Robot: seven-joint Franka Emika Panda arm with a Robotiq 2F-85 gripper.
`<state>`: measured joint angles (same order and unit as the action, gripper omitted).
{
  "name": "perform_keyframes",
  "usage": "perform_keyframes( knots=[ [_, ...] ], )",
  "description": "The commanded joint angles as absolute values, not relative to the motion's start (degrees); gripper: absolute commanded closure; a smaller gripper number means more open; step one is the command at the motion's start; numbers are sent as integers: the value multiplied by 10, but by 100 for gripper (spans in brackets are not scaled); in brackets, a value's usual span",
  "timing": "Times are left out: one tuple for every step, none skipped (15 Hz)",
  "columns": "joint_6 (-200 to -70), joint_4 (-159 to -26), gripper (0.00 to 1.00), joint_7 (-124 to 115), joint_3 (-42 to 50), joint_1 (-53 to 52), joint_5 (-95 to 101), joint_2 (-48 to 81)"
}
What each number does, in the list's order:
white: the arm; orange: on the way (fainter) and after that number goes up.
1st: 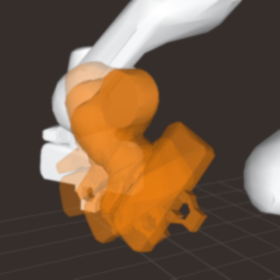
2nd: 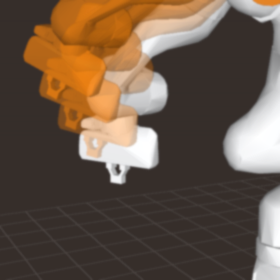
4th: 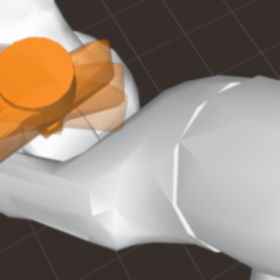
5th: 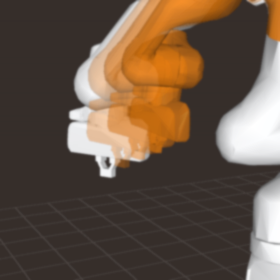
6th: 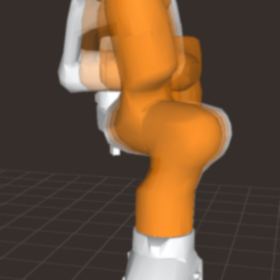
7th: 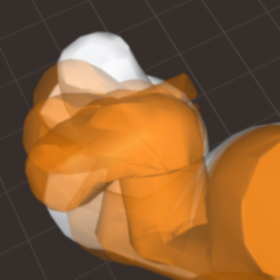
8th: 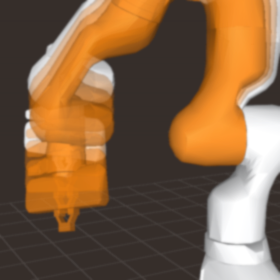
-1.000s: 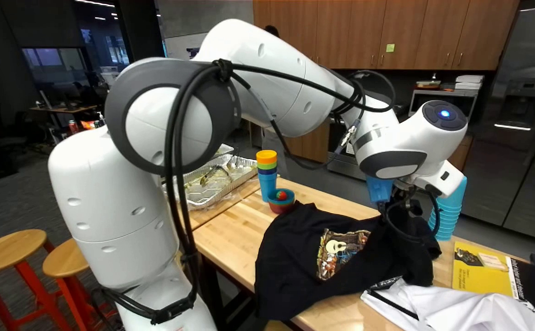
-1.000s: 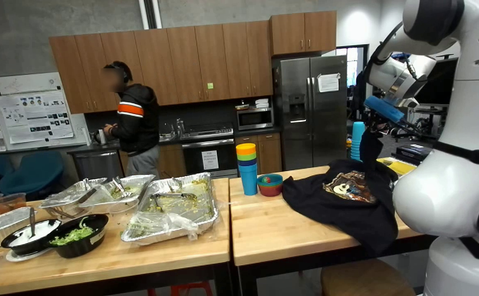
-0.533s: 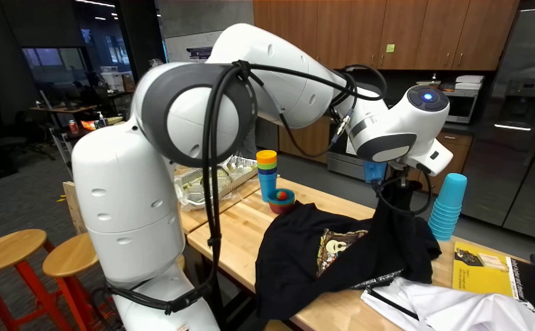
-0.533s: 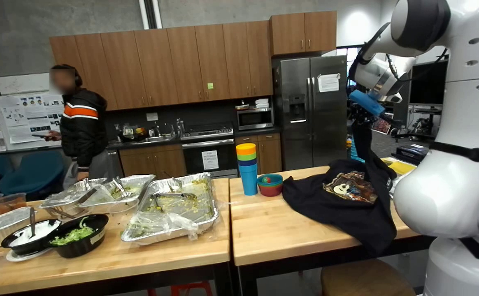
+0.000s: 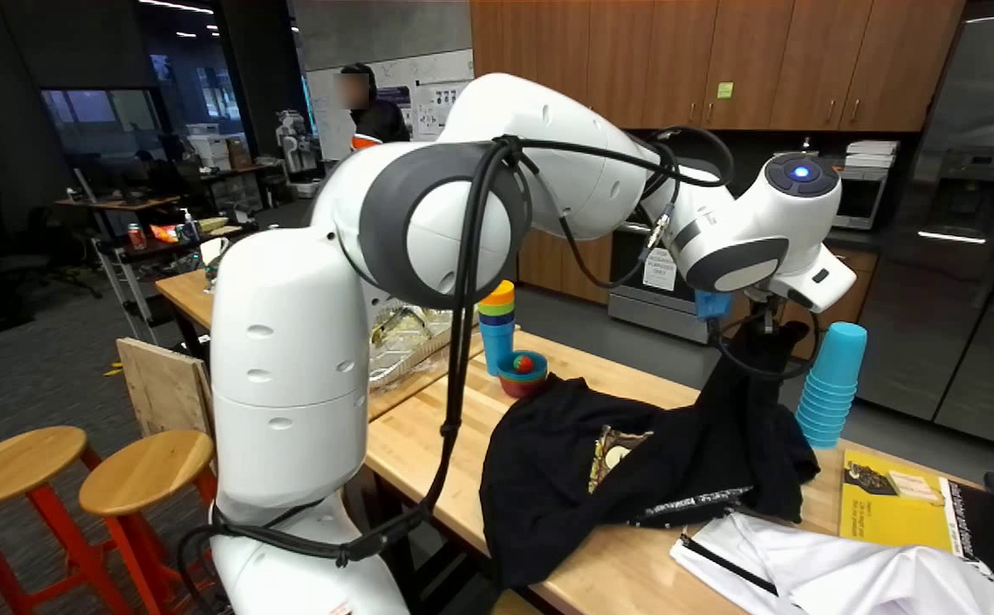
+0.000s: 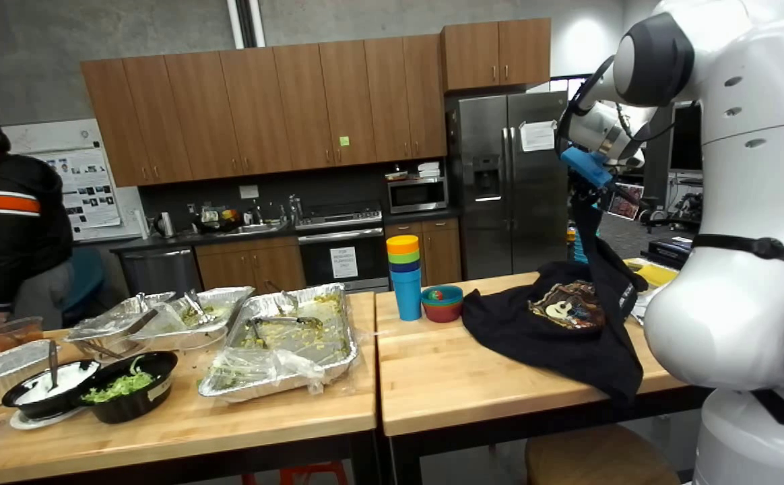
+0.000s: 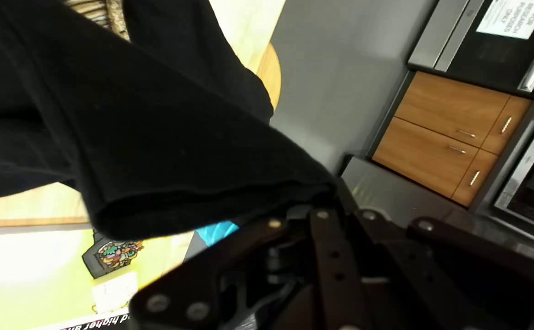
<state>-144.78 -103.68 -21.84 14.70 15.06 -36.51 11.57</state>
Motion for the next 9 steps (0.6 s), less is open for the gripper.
perform_keyframes(
  knots=[
    [-1457,-983,99,-264,146,148,-332,162],
    [-1454,-978,99,-270,145,148,-321,170],
    [-1455,-974,99,-276,145,147,-309,178],
    [-1468,-973,99,-279,144,145,-300,187],
    [-1472,-973,99,-282,142,145,-291,194],
    [-1479,-975,99,-285,141,144,-284,202],
    [-1486,-974,99,-293,141,143,-277,210],
    [-1487,-972,99,-299,141,142,-272,217],
    [-1484,-970,99,-308,140,141,-269,223]
  ],
)
